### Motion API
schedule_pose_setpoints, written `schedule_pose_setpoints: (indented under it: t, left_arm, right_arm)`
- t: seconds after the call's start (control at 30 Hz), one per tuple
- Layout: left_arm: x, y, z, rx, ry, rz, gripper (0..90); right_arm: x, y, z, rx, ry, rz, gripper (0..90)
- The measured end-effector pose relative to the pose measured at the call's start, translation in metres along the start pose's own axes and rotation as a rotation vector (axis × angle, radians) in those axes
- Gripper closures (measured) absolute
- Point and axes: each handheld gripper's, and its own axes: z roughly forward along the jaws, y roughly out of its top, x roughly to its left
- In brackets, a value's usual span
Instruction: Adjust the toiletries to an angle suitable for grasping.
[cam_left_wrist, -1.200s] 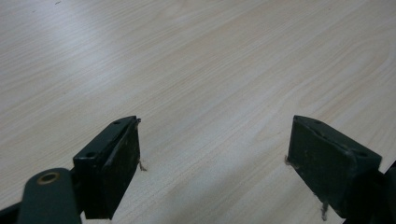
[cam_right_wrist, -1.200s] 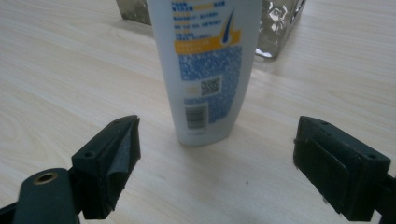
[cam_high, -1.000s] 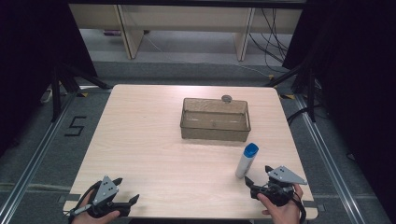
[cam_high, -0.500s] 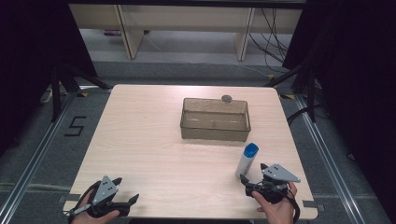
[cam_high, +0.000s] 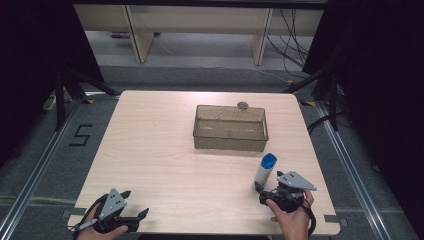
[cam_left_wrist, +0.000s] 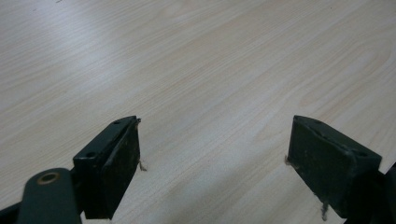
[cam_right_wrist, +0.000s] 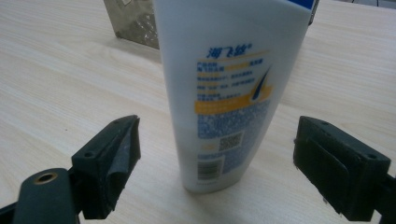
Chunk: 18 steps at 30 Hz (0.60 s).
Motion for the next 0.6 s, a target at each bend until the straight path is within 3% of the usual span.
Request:
schedule_pose_setpoints:
  t: [0.03, 0.07, 0.13, 0.17, 0.2, 0.3, 0.33, 0.37, 0.4, 0.5, 0.6]
  left_arm:
    - [0.000, 0.000, 0.000, 0.000, 0.000, 0.000, 16.6]
    - [0.000, 0.000, 0.000, 0.001, 0.001, 0.002, 16.6]
    - [0.000, 0.000, 0.000, -0.001, 0.000, -0.001, 16.6]
    - [0.000, 0.000, 0.001, -0.006, -0.002, -0.009, 16.6]
    - [0.000, 0.000, 0.001, -0.006, -0.002, -0.009, 16.6]
    - [0.000, 0.000, 0.000, 0.003, 0.001, 0.001, 16.6]
    - [0.000, 0.000, 0.000, 0.003, 0.001, 0.001, 16.6]
    - [0.002, 0.000, -0.001, 0.016, 0.009, 0.016, 16.6]
    - [0.001, 0.000, 0.000, 0.005, 0.004, 0.003, 16.6]
    - [0.000, 0.000, 0.000, -0.010, 0.003, -0.009, 16.6]
    - [-0.001, 0.001, -0.001, -0.016, -0.002, -0.009, 16.7]
  right_arm:
    - [0.003, 0.000, 0.000, 0.013, -0.005, 0.029, 16.0]
    - [0.000, 0.001, 0.002, 0.003, -0.008, -0.030, 16.1]
    - [0.003, 0.002, 0.003, 0.013, -0.008, -0.003, 16.3]
    - [0.001, 0.002, 0.005, 0.001, -0.007, -0.020, 16.5]
    - [0.003, 0.002, 0.006, 0.008, 0.001, -0.003, 16.6]
    - [0.002, 0.004, 0.007, 0.000, -0.014, -0.016, 16.7]
    - [0.005, 0.003, 0.008, 0.009, -0.014, 0.027, 16.8]
    - [0.004, 0.004, 0.008, 0.016, -0.012, 0.024, 16.9]
    - [0.002, 0.004, 0.009, 0.007, -0.015, -0.011, 17.2]
    - [0.002, 0.004, 0.012, 0.006, 0.000, 0.007, 17.2]
    - [0.001, 0.004, 0.013, 0.000, -0.019, 0.017, 17.2]
